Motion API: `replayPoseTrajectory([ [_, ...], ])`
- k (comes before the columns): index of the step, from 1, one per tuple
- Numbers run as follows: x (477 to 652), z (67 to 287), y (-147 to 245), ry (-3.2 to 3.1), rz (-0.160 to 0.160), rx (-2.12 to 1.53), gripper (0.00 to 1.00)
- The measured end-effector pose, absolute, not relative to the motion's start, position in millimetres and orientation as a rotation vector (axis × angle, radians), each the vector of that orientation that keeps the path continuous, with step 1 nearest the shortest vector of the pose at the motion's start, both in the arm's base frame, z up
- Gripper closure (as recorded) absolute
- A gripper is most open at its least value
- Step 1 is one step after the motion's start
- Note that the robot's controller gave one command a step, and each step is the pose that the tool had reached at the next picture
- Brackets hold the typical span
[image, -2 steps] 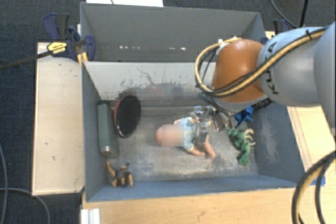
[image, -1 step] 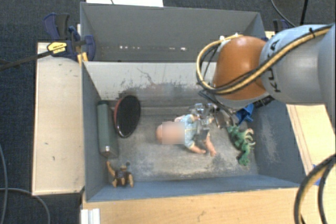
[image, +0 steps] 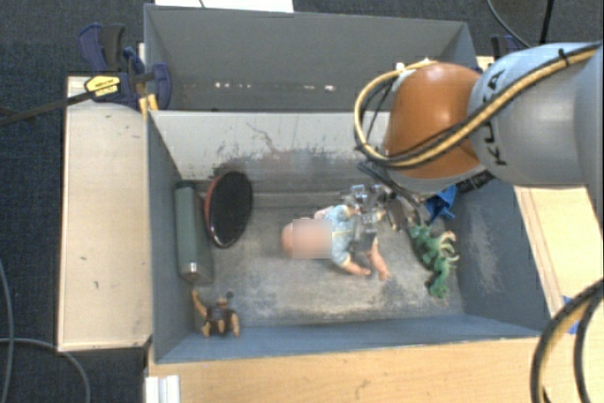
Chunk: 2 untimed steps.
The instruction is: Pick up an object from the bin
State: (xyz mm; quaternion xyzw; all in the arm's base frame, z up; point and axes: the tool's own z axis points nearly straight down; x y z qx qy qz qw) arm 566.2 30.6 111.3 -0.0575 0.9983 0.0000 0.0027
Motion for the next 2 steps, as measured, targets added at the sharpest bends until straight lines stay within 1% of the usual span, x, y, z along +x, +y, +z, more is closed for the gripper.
replayPoseTrajectory([
  [1,564.6,118.5,30.5,3.139,0.0,-0.18,1.0],
  [2,564.4,135.4,30.5,3.14,0.0,-0.178,1.0],
])
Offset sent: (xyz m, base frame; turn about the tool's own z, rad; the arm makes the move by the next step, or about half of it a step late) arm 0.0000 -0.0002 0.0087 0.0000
